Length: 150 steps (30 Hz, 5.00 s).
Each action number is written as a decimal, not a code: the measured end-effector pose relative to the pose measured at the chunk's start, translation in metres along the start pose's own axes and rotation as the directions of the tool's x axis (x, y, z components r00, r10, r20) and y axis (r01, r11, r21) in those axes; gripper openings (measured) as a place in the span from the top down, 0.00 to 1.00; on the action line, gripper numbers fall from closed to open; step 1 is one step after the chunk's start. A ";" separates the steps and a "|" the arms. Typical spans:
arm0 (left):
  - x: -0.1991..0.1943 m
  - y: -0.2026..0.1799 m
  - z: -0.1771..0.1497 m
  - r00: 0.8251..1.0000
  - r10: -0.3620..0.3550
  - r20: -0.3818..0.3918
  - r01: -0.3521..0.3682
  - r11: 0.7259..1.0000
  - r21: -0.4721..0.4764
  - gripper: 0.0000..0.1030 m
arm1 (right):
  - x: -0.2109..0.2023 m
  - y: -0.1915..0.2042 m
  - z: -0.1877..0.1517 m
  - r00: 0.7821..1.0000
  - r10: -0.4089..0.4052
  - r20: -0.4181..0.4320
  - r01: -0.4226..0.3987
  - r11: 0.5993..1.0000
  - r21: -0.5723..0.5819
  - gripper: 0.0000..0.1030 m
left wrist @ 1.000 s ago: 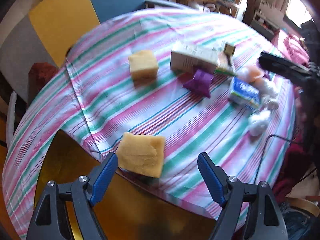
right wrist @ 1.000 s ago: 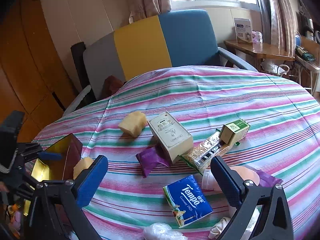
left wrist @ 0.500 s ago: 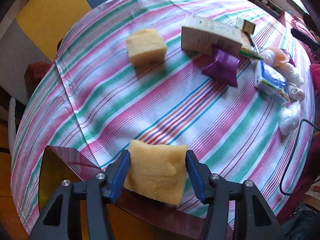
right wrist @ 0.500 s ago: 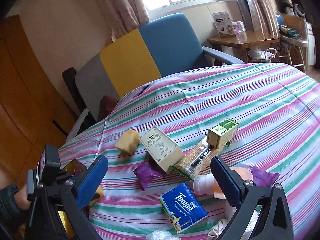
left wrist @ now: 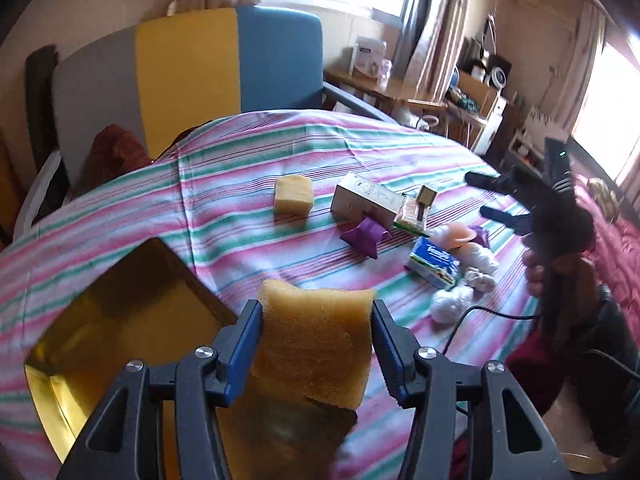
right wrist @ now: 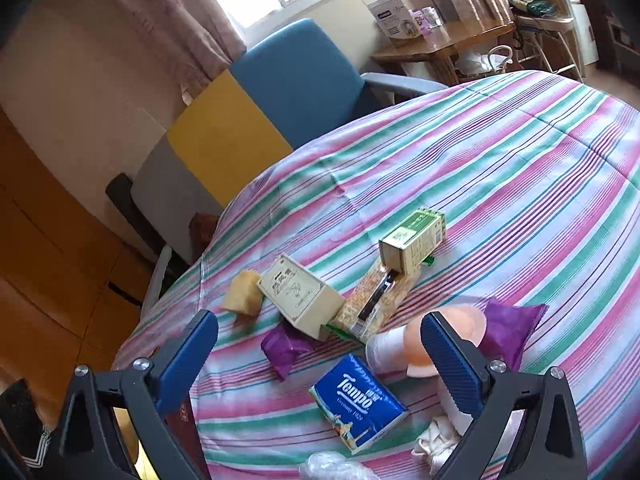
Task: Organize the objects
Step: 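Lift the sponge with the left gripper while the right gripper grasps the plastic-wrapped ball, then lower the sponge into the gold tray and open the left gripper while the right carries the ball, then lower the plastic-wrapped ball into the gold tray and open the right gripper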
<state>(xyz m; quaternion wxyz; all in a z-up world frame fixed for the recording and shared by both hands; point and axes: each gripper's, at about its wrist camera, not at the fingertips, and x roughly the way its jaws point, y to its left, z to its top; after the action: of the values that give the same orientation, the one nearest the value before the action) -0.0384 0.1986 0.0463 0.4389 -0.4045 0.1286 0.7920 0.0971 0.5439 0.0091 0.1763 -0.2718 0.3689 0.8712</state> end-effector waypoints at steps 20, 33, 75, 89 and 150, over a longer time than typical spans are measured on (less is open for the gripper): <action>-0.040 0.039 -0.079 0.999 0.010 0.047 0.001 0.974 -0.228 0.47 | -0.033 0.004 -0.102 0.969 -0.034 -0.243 0.022 0.998 -0.052 0.40; -0.050 0.060 -0.098 0.998 0.020 0.066 0.000 0.957 -0.290 0.47 | -0.039 0.007 -0.087 0.974 -0.104 -0.199 0.086 0.992 -0.097 0.51; -0.029 0.172 -0.070 0.967 0.243 -0.076 -0.253 0.876 -0.410 0.47 | 0.033 0.092 -0.172 0.940 -0.175 -0.292 -0.001 0.857 -0.516 0.63; 0.017 0.225 -0.055 0.889 0.397 -0.230 -0.458 0.790 -0.407 0.46 | 0.035 0.089 -0.171 0.938 -0.169 -0.304 -0.007 0.865 -0.502 0.63; -0.117 0.165 -0.162 0.921 0.390 0.009 -0.312 0.749 -0.585 0.20 | 0.051 0.299 -0.172 0.889 0.099 -0.448 -0.392 0.671 -0.630 0.63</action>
<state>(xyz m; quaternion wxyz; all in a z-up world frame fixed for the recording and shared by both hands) -0.0510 -0.0568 0.0059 0.1473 -0.4331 -0.0703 0.8864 -0.0358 0.2228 0.0423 -0.1365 -0.4266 0.0681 0.8915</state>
